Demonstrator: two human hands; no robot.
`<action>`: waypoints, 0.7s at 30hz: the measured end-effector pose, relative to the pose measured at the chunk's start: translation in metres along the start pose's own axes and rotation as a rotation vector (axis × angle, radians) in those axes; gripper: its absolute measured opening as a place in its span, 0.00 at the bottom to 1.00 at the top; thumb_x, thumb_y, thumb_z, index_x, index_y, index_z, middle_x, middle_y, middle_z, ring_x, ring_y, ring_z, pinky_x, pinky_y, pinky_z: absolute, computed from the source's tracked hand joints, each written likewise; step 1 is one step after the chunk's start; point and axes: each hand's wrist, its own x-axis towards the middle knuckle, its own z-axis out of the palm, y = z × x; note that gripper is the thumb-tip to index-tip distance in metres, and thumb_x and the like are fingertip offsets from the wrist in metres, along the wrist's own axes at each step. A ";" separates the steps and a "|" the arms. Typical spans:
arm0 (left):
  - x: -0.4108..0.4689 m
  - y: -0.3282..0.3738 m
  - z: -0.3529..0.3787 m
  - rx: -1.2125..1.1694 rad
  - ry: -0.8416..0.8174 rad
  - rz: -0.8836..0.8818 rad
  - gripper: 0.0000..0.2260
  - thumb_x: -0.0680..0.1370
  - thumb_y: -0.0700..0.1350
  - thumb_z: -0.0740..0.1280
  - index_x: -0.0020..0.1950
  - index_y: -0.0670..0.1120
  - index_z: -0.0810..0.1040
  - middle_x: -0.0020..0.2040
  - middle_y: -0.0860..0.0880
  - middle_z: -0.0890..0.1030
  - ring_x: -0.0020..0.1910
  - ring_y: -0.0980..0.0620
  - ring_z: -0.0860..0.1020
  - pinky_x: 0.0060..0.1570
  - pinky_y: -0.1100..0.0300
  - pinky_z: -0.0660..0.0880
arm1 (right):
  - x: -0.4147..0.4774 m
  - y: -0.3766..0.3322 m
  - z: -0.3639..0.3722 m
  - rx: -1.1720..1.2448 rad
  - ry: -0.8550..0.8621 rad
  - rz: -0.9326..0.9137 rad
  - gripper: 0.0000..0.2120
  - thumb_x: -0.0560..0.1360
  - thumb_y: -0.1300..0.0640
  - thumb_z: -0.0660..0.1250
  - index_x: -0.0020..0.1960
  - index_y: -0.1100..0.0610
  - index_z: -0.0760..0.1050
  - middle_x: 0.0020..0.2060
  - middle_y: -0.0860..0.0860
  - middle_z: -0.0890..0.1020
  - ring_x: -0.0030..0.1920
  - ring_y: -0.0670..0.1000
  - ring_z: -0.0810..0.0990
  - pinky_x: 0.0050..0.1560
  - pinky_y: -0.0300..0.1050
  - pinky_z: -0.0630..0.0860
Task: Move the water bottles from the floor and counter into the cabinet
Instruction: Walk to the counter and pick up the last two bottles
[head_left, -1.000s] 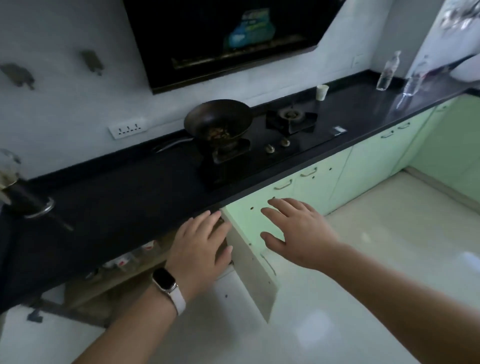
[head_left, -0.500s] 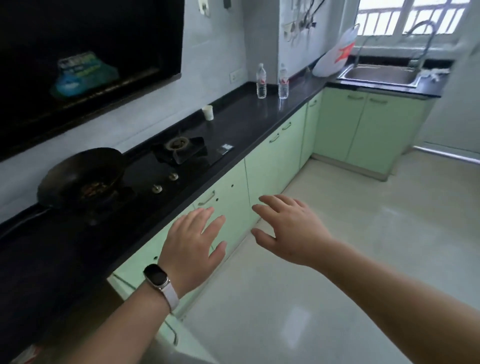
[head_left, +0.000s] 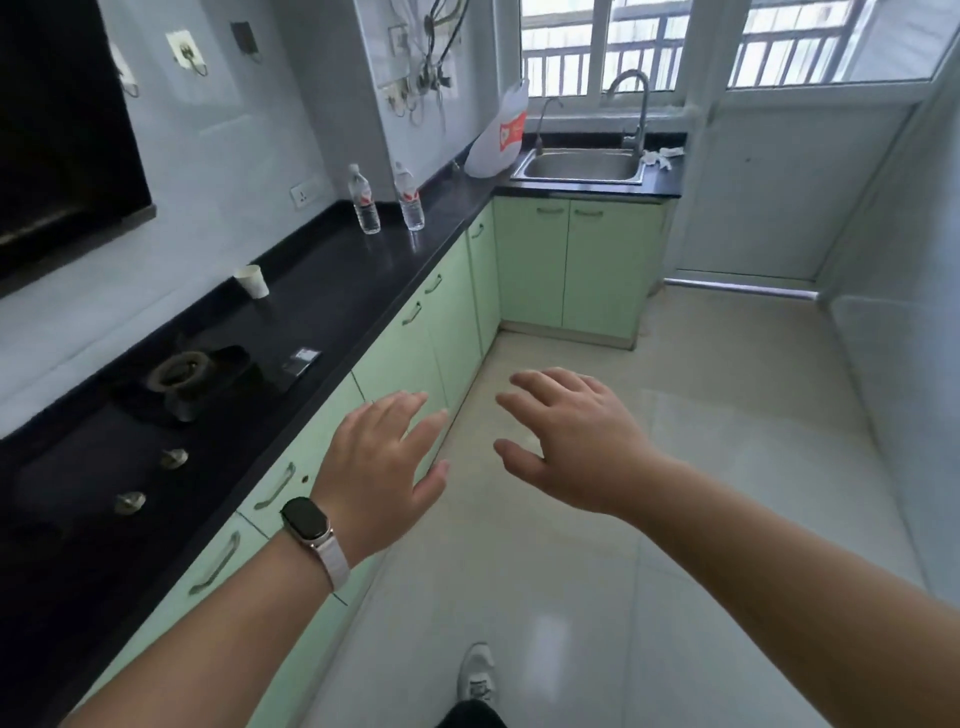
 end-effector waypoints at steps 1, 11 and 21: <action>0.011 -0.004 0.008 -0.011 0.001 0.014 0.21 0.76 0.55 0.61 0.63 0.46 0.80 0.63 0.42 0.79 0.63 0.41 0.77 0.62 0.43 0.72 | 0.006 0.008 0.004 -0.010 0.011 0.011 0.26 0.75 0.37 0.55 0.62 0.51 0.78 0.61 0.51 0.80 0.61 0.57 0.77 0.62 0.52 0.73; 0.164 -0.069 0.113 -0.117 -0.021 0.136 0.23 0.76 0.55 0.60 0.65 0.45 0.80 0.64 0.42 0.79 0.63 0.39 0.77 0.62 0.43 0.71 | 0.115 0.099 0.045 -0.109 -0.039 0.155 0.26 0.74 0.39 0.56 0.63 0.53 0.77 0.61 0.52 0.80 0.62 0.58 0.76 0.61 0.53 0.73; 0.299 -0.141 0.178 -0.161 0.021 0.233 0.22 0.76 0.56 0.60 0.64 0.46 0.80 0.63 0.43 0.80 0.62 0.40 0.78 0.63 0.43 0.68 | 0.237 0.163 0.066 -0.205 0.000 0.224 0.26 0.73 0.39 0.58 0.63 0.53 0.77 0.60 0.53 0.80 0.61 0.59 0.77 0.59 0.53 0.74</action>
